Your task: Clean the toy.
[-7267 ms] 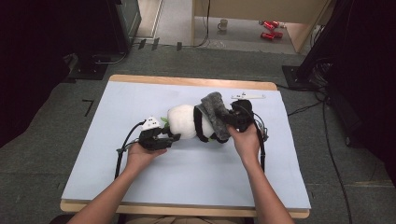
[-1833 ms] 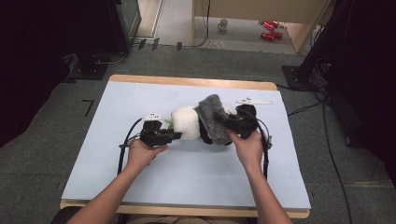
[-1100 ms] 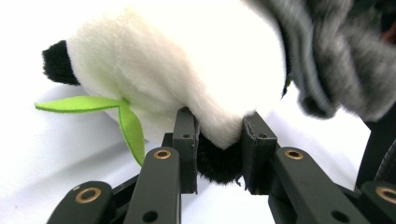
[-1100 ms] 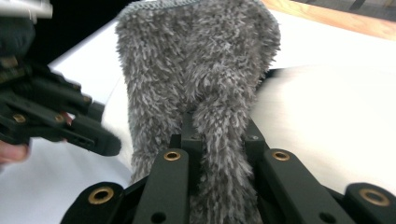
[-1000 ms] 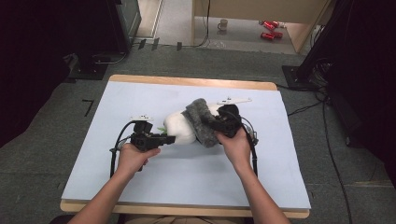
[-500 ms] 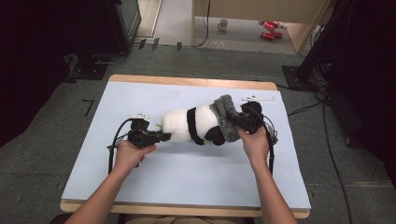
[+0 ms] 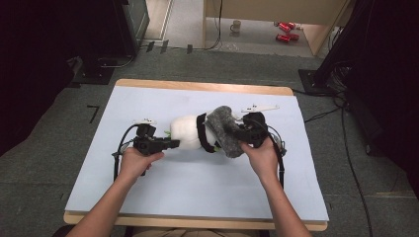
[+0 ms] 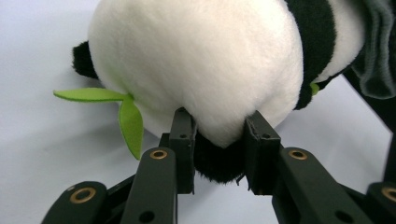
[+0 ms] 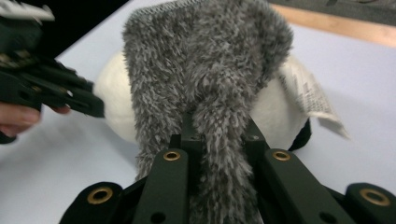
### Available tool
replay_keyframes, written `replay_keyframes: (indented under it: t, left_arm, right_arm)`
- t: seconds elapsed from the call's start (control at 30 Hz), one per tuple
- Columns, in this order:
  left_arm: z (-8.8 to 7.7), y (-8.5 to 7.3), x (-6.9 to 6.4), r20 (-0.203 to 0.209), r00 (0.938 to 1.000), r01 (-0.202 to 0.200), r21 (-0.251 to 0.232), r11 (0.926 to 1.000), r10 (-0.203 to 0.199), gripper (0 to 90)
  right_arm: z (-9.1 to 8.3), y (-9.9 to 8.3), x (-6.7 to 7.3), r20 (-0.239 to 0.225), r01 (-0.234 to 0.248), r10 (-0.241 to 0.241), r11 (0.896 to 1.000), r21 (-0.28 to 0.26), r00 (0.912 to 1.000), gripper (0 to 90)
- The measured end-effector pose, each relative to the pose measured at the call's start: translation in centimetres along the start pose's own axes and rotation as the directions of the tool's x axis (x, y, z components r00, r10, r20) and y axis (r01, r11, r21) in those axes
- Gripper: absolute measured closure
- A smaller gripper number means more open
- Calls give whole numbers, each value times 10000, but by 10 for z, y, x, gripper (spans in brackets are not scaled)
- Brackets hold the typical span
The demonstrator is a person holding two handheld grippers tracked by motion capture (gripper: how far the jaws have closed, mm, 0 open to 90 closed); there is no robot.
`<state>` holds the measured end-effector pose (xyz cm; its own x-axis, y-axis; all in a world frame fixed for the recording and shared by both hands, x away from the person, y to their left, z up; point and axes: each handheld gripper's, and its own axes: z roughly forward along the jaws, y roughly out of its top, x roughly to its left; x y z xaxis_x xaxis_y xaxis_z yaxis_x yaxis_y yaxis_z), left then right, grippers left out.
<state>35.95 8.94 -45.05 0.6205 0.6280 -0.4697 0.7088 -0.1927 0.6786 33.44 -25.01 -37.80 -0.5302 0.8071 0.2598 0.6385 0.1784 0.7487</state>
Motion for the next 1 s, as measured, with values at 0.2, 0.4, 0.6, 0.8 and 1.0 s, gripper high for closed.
replay_keyframes:
  t: [0.2, 0.4, 0.6, 0.8, 1.0]
  left_arm:
    - [1, -2, -4, 19, 9966, -818, -180, 9965, 819, 563]
    - [-5, -4, -5, -137, 9874, -1583, -803, 9841, 1577, 456]
    - [-13, -6, -1, -192, 9833, -1821, -1324, 9743, 1811, 389]
    - [-13, -6, 4, -207, 9735, -2288, -1144, 9667, 2279, 332]
    - [-7, -6, 1, -571, 9498, -3125, -1214, 9421, 3076, 269]
  right_arm:
    - [5, -2, -7, 275, -74, 79, 9998, -174, 9996, 783]
    - [8, 2, -12, 375, -64, 75, 9995, -299, 9993, 781]
    - [13, 8, -16, 484, -127, 146, 9991, -395, 9987, 780]
    - [17, 15, -19, 525, -164, 187, 9989, -444, 9984, 778]
    - [22, 22, -25, 619, -281, 315, 9981, -547, 9976, 774]
